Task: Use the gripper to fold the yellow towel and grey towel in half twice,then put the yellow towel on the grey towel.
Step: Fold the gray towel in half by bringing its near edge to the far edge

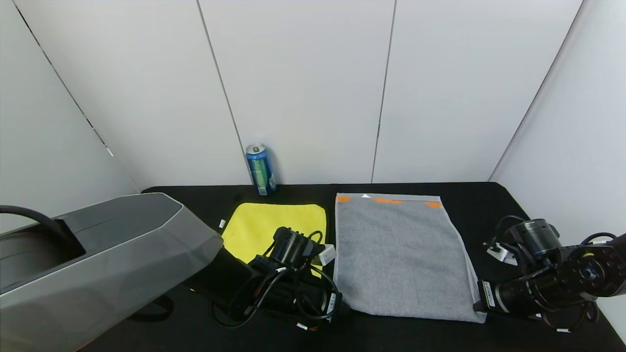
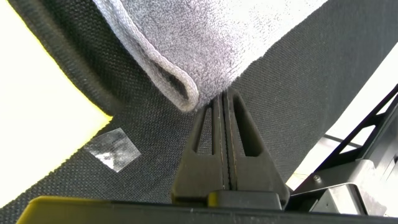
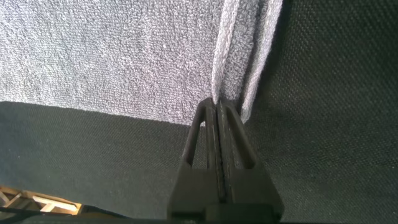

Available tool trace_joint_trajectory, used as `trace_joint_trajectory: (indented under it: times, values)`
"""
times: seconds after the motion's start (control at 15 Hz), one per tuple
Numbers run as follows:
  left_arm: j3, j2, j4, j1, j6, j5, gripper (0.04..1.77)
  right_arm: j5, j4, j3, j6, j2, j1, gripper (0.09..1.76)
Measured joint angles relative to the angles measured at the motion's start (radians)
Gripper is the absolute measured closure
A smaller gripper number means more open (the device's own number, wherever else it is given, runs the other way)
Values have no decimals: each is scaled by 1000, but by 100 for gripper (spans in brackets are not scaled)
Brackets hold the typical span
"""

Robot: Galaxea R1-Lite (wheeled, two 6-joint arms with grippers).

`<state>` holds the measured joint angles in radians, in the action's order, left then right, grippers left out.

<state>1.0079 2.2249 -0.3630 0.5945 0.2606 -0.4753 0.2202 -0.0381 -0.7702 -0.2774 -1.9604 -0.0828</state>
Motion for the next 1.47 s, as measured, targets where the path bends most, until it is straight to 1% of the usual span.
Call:
trace_joint_trajectory:
  times: [0.33, 0.53, 0.67, 0.87, 1.0, 1.07, 1.2, 1.47]
  values:
    - [-2, -9, 0, -6, -4, 1, 170, 0, 0, 0, 1, 0, 1, 173]
    - [-5, -11, 0, -12, -8, 8, 123, 0, 0, 0, 1, 0, 1, 173]
    - [0, -7, 4, -13, -6, 28, 97, 0, 0, 0, 1, 0, 0, 173]
    - [5, -1, 11, -13, -8, 34, 70, 0, 0, 1, 1, 1, 1, 173]
    - [18, 5, 18, -12, -10, 32, 57, 0, 0, 3, 1, 1, 1, 173]
    - [31, 10, 44, -9, -11, 31, 52, -1, -2, 5, 1, 2, 1, 173]
    - [70, 15, 114, -5, -15, 31, 44, -5, -3, 7, 1, 3, 2, 173]
    - [184, 32, 267, -3, -13, 31, 33, -14, -2, 8, 1, 3, -3, 173]
